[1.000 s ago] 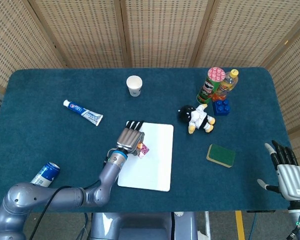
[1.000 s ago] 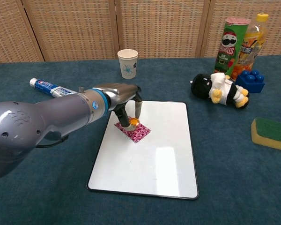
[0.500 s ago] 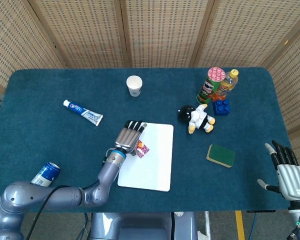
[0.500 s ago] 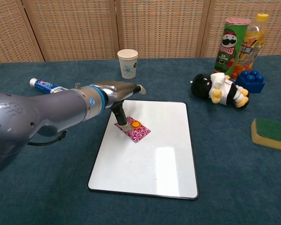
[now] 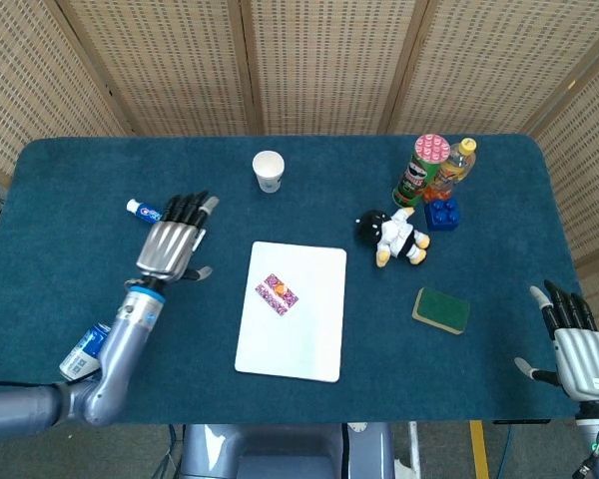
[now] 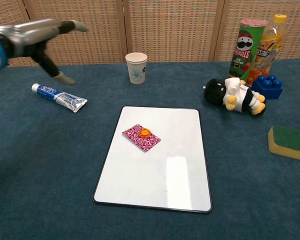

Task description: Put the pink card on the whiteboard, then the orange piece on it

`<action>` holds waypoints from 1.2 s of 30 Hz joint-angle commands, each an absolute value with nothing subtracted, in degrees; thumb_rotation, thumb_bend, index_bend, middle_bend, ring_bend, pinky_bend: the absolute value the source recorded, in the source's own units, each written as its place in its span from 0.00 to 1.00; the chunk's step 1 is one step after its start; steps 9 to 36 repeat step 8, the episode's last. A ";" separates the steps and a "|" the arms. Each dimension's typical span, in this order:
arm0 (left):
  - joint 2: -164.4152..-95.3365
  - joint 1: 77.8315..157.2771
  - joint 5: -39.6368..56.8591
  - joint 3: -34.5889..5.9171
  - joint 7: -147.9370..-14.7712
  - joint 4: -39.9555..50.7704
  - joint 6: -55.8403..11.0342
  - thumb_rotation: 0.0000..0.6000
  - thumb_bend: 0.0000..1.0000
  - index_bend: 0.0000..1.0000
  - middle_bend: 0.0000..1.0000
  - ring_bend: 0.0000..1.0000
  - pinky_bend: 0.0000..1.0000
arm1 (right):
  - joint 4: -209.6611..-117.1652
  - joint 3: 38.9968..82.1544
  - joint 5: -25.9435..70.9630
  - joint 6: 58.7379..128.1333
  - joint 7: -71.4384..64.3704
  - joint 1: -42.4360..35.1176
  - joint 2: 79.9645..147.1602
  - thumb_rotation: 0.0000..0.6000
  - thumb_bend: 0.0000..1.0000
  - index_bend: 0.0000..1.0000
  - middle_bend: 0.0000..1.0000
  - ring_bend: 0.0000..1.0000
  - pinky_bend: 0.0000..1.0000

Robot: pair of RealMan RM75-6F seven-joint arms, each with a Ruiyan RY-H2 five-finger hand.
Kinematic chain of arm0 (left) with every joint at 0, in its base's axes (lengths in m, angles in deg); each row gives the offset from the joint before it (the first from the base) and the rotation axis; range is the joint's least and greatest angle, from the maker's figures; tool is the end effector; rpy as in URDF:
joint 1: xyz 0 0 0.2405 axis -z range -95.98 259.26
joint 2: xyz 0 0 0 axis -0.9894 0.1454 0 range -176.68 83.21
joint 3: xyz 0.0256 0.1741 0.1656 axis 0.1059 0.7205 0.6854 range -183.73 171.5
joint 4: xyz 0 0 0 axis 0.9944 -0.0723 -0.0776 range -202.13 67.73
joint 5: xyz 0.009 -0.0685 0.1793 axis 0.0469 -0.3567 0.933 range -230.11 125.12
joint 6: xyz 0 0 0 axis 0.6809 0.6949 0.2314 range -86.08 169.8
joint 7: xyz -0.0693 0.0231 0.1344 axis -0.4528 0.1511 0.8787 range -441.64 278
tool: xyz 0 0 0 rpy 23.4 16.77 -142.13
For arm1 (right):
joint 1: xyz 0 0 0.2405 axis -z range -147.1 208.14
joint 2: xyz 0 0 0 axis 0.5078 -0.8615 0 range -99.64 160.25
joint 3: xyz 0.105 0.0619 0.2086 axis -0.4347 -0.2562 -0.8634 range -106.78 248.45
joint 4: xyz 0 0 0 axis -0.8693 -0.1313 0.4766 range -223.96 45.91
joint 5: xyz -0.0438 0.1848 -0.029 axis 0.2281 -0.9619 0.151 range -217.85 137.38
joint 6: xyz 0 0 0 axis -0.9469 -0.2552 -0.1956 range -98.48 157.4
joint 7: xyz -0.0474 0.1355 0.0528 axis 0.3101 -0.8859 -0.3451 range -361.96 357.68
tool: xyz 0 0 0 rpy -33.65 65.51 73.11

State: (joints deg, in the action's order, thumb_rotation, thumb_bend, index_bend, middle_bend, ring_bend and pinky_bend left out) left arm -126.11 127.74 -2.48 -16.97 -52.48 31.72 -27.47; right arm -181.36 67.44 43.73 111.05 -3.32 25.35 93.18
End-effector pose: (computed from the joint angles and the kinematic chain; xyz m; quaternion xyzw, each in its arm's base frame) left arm -0.1177 0.3476 0.0666 -0.6802 -0.3668 -0.3892 0.5013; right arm -0.2992 -0.1907 0.1708 0.5930 -0.4085 0.3708 0.5865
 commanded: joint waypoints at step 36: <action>-114.40 101.91 15.24 -1.82 -85.16 26.37 -41.13 1.00 0.00 0.00 0.00 0.00 0.00 | -181.31 67.23 44.00 112.50 -1.67 25.76 94.05 1.00 0.00 0.00 0.00 0.00 0.00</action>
